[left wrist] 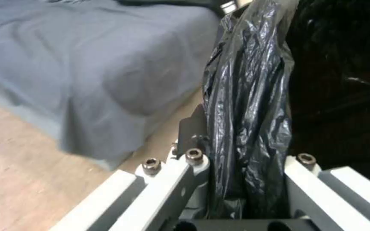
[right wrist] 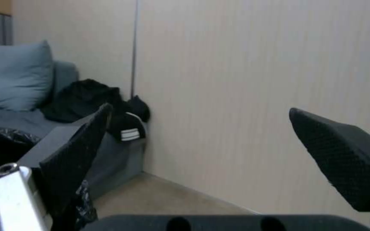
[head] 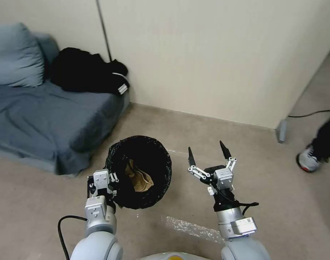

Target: Pick up the trash bin, then pick up the garbage from the floor and place it into the trash bin.

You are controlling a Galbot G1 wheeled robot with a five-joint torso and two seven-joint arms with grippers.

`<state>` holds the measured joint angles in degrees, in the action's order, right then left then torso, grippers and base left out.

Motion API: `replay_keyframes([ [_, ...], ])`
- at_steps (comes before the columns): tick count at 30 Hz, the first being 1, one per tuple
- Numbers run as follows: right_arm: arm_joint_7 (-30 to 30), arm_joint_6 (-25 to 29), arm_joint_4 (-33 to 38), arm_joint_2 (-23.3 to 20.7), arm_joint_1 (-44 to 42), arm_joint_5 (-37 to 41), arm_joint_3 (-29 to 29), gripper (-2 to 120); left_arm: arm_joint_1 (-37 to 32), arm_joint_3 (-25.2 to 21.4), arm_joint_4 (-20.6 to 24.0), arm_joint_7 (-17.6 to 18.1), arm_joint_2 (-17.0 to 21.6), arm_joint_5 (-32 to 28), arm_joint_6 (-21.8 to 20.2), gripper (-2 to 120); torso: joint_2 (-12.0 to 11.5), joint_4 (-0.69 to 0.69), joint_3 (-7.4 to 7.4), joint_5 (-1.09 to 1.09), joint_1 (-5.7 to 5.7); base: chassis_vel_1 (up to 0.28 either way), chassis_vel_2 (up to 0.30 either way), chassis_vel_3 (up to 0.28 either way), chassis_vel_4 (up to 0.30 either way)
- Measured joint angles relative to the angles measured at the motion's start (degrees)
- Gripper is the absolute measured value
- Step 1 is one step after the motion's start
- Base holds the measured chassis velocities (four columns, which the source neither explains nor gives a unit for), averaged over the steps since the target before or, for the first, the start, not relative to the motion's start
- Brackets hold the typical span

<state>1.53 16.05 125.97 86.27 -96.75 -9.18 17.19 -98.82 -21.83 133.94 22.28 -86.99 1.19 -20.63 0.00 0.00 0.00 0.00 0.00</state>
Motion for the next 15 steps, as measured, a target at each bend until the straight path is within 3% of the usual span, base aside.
replay_keyframes([
  [15,0.45,-0.53,-0.21,0.29,-0.04,-0.97,-0.48,100,0.04,0.23,0.00,-0.10,0.02,0.36,0.02,1,0.00,0.00,0.00,0.00,0.01,0.124,0.121,0.123,0.119],
])
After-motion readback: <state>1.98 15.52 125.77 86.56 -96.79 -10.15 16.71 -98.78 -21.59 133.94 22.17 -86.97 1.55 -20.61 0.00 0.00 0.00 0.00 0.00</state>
